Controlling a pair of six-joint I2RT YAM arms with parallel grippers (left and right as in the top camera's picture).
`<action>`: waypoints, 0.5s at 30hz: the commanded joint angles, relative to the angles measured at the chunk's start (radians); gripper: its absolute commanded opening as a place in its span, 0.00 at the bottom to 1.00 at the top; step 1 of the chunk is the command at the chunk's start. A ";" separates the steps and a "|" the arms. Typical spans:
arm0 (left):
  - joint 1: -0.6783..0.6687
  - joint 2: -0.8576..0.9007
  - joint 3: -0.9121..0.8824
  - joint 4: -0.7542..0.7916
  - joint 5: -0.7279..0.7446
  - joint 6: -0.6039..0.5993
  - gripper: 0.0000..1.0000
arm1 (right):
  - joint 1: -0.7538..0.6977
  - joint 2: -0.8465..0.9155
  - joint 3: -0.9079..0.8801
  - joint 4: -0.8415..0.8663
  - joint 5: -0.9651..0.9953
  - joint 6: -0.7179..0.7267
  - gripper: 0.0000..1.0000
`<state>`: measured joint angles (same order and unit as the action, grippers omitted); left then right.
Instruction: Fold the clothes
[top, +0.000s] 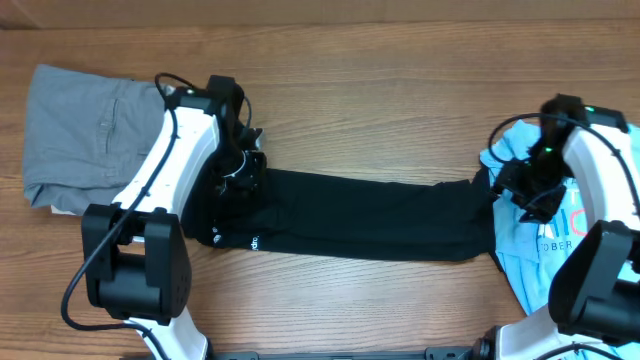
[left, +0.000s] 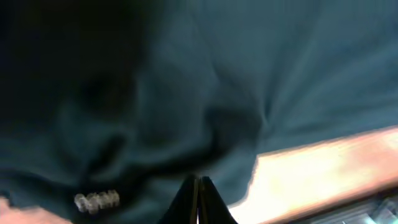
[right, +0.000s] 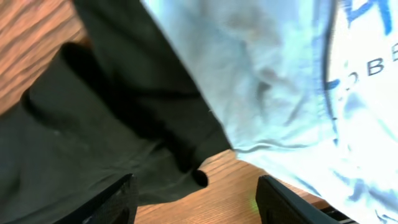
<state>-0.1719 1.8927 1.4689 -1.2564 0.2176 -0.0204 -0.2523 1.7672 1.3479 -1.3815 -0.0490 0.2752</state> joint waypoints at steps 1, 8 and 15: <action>-0.058 -0.021 -0.075 0.019 -0.024 -0.010 0.04 | -0.018 -0.026 -0.001 -0.004 -0.048 -0.021 0.61; -0.199 -0.021 -0.124 -0.022 0.184 0.001 0.04 | -0.018 -0.026 -0.001 0.007 -0.050 -0.021 0.61; -0.228 -0.032 -0.024 -0.090 0.083 -0.034 0.05 | -0.018 -0.026 -0.001 0.006 -0.050 -0.021 0.61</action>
<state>-0.4202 1.8923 1.3720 -1.3376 0.3428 -0.0280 -0.2722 1.7672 1.3479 -1.3788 -0.0906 0.2607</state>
